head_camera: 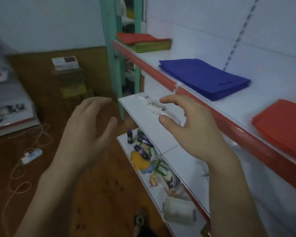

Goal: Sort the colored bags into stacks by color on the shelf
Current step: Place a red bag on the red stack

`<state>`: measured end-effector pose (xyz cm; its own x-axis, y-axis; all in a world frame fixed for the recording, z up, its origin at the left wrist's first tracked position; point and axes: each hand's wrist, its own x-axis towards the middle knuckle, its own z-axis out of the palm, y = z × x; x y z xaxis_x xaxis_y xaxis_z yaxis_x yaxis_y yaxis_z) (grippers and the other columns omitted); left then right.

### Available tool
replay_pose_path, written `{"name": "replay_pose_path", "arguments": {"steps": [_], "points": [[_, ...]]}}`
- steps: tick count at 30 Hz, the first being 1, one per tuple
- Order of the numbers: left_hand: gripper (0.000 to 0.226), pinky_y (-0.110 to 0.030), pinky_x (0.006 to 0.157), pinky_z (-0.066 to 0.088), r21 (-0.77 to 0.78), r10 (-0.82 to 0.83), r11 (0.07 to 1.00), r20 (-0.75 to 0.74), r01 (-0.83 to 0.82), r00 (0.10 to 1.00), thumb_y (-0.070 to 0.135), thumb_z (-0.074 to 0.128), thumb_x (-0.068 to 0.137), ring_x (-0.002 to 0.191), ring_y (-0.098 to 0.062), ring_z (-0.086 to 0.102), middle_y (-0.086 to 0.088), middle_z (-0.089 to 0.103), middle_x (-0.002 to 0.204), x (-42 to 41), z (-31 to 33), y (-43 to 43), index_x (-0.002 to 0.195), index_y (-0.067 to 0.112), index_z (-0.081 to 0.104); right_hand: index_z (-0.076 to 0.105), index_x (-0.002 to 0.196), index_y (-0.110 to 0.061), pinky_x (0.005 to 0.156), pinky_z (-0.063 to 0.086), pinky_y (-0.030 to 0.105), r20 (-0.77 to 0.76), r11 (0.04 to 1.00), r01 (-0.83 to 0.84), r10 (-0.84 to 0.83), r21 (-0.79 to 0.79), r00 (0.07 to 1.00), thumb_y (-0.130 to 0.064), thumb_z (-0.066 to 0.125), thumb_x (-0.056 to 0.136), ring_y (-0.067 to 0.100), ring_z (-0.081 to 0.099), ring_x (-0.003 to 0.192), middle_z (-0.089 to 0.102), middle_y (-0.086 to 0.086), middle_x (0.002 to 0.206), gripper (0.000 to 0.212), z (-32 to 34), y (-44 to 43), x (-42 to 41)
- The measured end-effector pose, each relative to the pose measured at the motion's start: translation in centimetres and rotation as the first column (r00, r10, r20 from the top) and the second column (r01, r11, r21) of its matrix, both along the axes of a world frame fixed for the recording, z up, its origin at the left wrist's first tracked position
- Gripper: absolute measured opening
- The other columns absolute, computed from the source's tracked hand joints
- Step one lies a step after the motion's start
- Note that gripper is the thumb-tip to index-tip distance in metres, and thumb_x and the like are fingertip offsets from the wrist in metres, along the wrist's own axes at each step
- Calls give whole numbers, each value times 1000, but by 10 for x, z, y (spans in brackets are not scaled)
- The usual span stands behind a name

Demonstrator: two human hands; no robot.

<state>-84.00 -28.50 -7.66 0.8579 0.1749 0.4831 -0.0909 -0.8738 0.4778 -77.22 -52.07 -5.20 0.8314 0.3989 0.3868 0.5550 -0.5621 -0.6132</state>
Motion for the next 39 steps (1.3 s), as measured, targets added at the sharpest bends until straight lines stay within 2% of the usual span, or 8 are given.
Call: {"name": "replay_pose_path", "arguments": {"steps": [8, 12, 16, 21, 26, 35, 37, 39], "points": [[50, -36, 108, 43, -38, 6, 999, -10, -6, 1000, 39, 55, 95, 132, -7, 45, 10, 48, 141, 125, 0, 93, 142, 21, 49, 57, 126, -38, 93, 35, 12, 0, 999, 50, -50, -7, 999, -36, 67, 92, -7, 48, 116, 57, -23, 126, 36, -11, 89, 140], [58, -28, 105, 43, 24, -71, 997, -123, 75, 990, 52, 49, 92, 132, 0, 41, 17, 43, 146, 207, 12, 146, 145, 29, 44, 57, 126, -38, 87, 44, 20, -10, 988, 155, -155, 21, 988, -39, 66, 91, 2, 54, 112, 58, -21, 122, 37, 1, 122, 222], [61, -22, 105, 37, 66, -112, 990, -147, 122, 983, 60, 43, 92, 133, 1, 41, 19, 42, 147, 279, 25, 197, 146, 32, 42, 56, 131, -33, 78, 39, 5, -29, 978, 206, -205, 46, 978, -36, 65, 92, -1, 50, 109, 56, -19, 124, 39, 17, 164, 298], [54, -29, 109, 41, -45, -119, 992, -80, 115, 990, 49, 51, 94, 133, 1, 41, 17, 46, 144, 360, 25, 232, 143, 29, 48, 57, 131, -33, 100, 43, 26, -34, 970, 230, -228, 74, 973, -32, 67, 91, -3, 49, 117, 57, -21, 126, 41, 21, 209, 362], [39, -6, 97, 36, -127, -278, 953, -5, 275, 961, 37, 55, 96, 124, 7, 46, 23, 51, 134, 468, 15, 251, 135, 32, 54, 50, 126, -47, 92, 37, 13, -67, 953, 301, -299, 29, 952, -40, 64, 91, -12, 45, 105, 45, -38, 113, 39, 14, 239, 417], [39, 4, 90, 27, -113, -612, 782, 51, 613, 790, 34, 59, 95, 126, 2, 45, 17, 47, 138, 677, 21, 291, 133, 29, 56, 54, 127, -40, 93, 49, 29, 4, 791, 611, -611, 26, 791, -46, 61, 87, -7, 52, 111, 54, -25, 120, 41, -8, 285, 517], [46, -4, 102, 27, -82, -656, 753, -6, 653, 755, 45, 54, 96, 134, -2, 37, 14, 39, 146, 718, 20, 297, 140, 33, 48, 54, 124, -46, 90, 51, 28, -51, 743, 666, -664, 71, 746, -50, 60, 84, -6, 54, 111, 54, -26, 121, 40, -3, 294, 534], [64, -33, 120, 20, 21, -676, 719, -206, 694, 707, 67, 38, 89, 148, -10, 18, 9, 25, 159, 751, 13, 297, 147, 40, 36, 54, 120, -48, 84, 52, 25, -120, 658, 742, -732, 130, 670, -51, 59, 83, -6, 55, 110, 55, -26, 123, 38, -1, 300, 547]]}}
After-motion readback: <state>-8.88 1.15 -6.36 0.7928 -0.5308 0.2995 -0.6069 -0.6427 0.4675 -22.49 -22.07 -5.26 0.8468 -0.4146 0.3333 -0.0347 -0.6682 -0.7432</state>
